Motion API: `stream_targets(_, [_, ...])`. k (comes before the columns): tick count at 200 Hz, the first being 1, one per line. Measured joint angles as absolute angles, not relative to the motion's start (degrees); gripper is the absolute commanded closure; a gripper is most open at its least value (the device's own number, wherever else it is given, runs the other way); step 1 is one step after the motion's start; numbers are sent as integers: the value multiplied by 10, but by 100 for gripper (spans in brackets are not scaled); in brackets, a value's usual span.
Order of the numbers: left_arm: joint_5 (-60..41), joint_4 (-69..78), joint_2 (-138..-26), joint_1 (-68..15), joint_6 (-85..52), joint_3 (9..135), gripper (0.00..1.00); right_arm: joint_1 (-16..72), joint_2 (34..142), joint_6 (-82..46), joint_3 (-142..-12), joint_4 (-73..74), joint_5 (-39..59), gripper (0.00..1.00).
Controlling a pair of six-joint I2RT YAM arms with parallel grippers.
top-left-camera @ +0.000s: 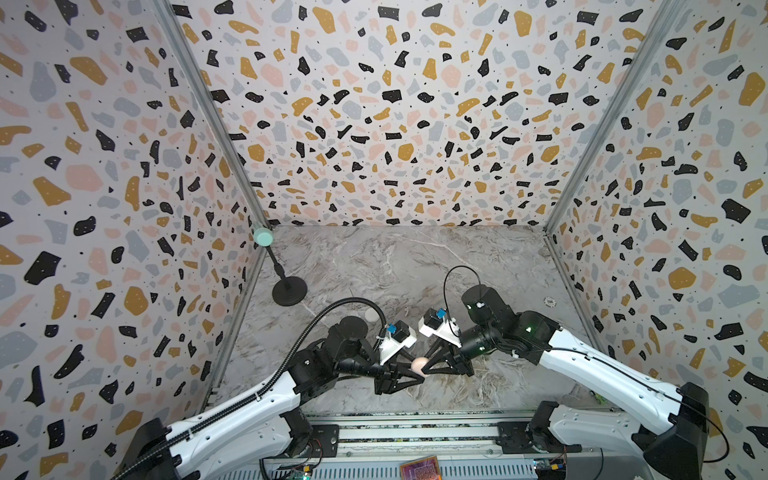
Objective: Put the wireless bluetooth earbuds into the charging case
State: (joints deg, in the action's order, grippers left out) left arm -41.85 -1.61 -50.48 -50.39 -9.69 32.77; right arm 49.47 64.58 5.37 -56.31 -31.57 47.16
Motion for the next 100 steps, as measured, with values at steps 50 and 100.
stream_targets(50, [-416,-17,-505,-508,-96,328,61,495,646,55,-563,-316,463,100])
stream_targets(100, [-419,-17,-512,-509,-97,328,67,499,646,55,-563,-315,458,100])
